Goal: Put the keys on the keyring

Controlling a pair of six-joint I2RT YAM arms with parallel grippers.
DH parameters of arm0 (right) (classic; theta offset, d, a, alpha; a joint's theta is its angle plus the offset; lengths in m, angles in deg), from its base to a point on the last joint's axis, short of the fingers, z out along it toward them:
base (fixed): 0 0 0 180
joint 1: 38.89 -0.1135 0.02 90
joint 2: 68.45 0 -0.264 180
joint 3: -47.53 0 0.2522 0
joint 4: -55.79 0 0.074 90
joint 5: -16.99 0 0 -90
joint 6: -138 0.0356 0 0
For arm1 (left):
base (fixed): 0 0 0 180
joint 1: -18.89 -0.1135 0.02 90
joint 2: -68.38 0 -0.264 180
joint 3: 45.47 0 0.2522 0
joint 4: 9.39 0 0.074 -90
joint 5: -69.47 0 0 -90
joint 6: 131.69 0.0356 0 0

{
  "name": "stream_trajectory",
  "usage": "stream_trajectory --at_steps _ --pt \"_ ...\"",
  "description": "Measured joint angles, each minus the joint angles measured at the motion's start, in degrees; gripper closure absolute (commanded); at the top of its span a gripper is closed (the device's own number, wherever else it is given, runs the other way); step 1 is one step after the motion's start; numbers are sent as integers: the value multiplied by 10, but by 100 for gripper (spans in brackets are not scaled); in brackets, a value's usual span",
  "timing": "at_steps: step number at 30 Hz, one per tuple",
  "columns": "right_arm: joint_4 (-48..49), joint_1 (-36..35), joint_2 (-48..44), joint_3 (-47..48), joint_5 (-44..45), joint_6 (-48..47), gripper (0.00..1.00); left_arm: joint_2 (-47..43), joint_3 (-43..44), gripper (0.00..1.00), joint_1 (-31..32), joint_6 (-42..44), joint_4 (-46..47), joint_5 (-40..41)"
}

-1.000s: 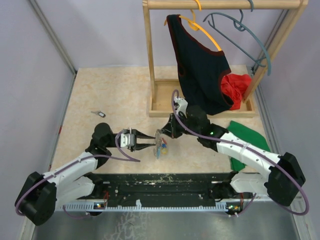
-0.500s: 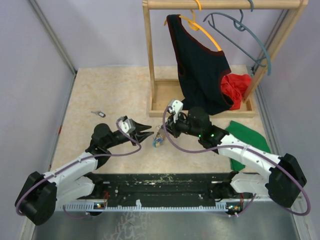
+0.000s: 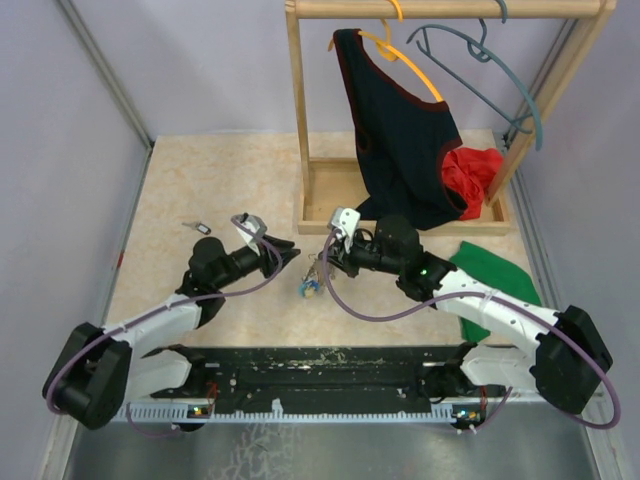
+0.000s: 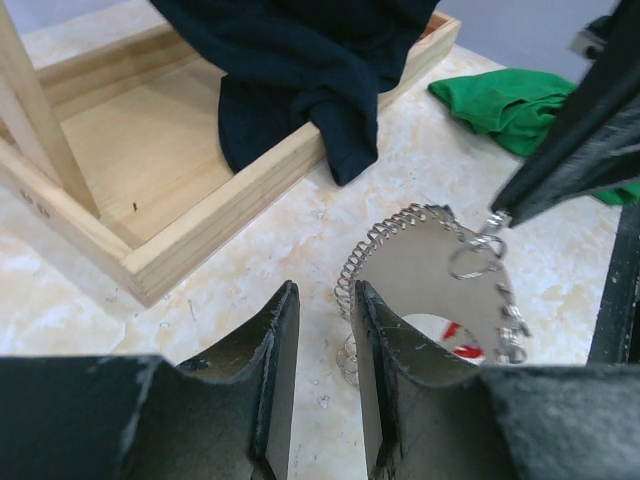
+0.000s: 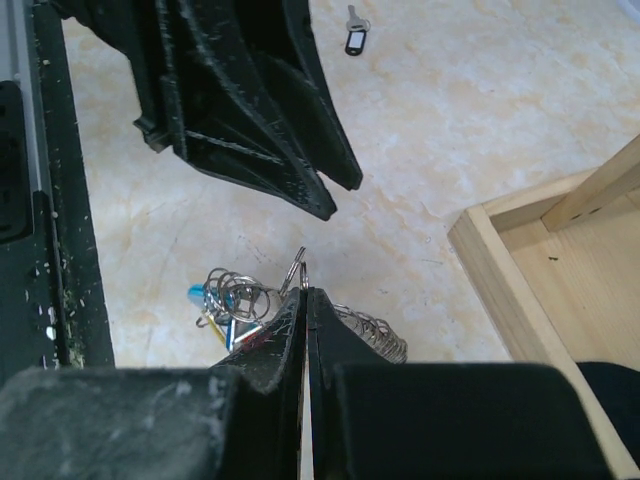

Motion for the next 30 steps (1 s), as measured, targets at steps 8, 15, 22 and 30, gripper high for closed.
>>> stream_trajectory --at_steps 8,15,22,30 --pt "11 0 0 0 -13 -13 100 72 35 64 -9 -17 37 -26" --pt "16 0 0 -5 -11 -14 100 95 36 63 -9 -19 92 -122" --pt "18 0 3 -8 -6 -15 100 91 32 61 5 -12 104 -173" --pt "21 0 4 -8 3 -17 100 68 25 59 31 20 72 -185"
